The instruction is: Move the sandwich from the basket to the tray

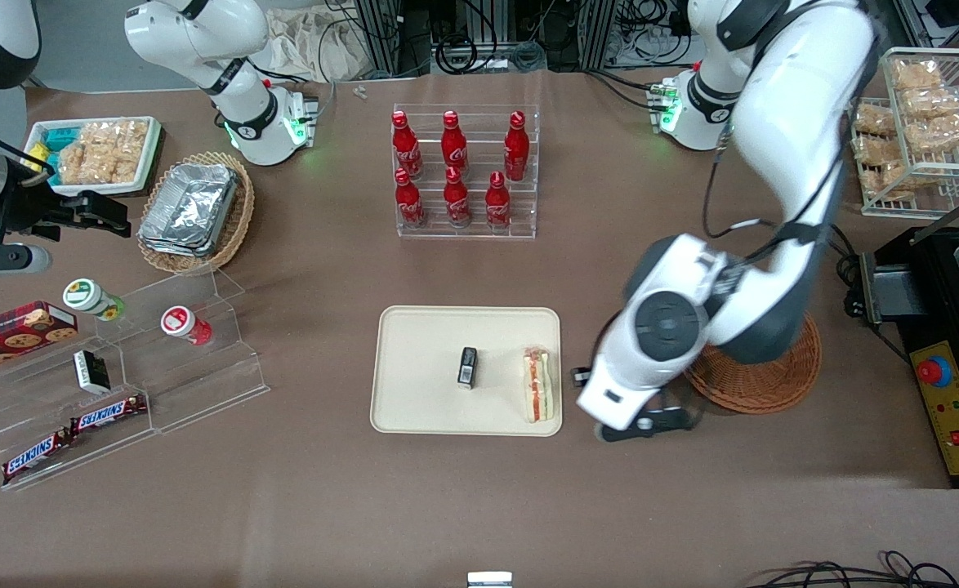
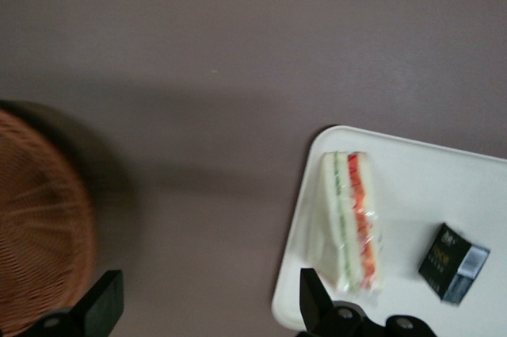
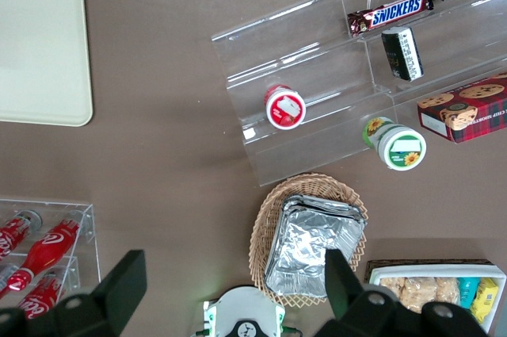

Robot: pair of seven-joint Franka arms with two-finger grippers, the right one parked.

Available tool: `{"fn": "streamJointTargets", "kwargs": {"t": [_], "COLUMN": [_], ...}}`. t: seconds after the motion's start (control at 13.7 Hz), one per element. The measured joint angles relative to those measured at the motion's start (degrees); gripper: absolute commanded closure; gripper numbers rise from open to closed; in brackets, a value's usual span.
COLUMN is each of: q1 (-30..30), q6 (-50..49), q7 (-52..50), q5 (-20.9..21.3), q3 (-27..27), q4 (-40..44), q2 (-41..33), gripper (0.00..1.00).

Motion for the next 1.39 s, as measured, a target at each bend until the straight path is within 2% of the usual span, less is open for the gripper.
{"fn": "streamJointTargets", "kwargs": {"t": [0.15, 0.37, 0.59, 0.73, 0.88, 1.1, 1.39], "q1": [4.93, 9.38, 8.23, 5.40, 4.55, 4.90, 6.47], "q6": [-3.23, -0.45, 7.94, 11.43, 12.05, 9.34, 3.09], "q7": [5.51, 14.92, 21.04, 23.41, 25.15, 27.41, 32.58], "q5": [-4.77, -8.38, -13.25, -13.92, -14.04, -14.04, -14.05], "q3": [0.01, 2.95, 10.81, 16.20, 18.19, 19.09, 19.26], "q4": [-1.18, -11.58, -27.40, -36.54, -41.81, -41.97, -35.19], "q2": [-4.10, -12.82, -23.96, -30.70, -35.47, -37.81, -36.52], "gripper": [0.00, 0.00, 0.00, 0.00, 0.00, 0.00, 0.00]}}
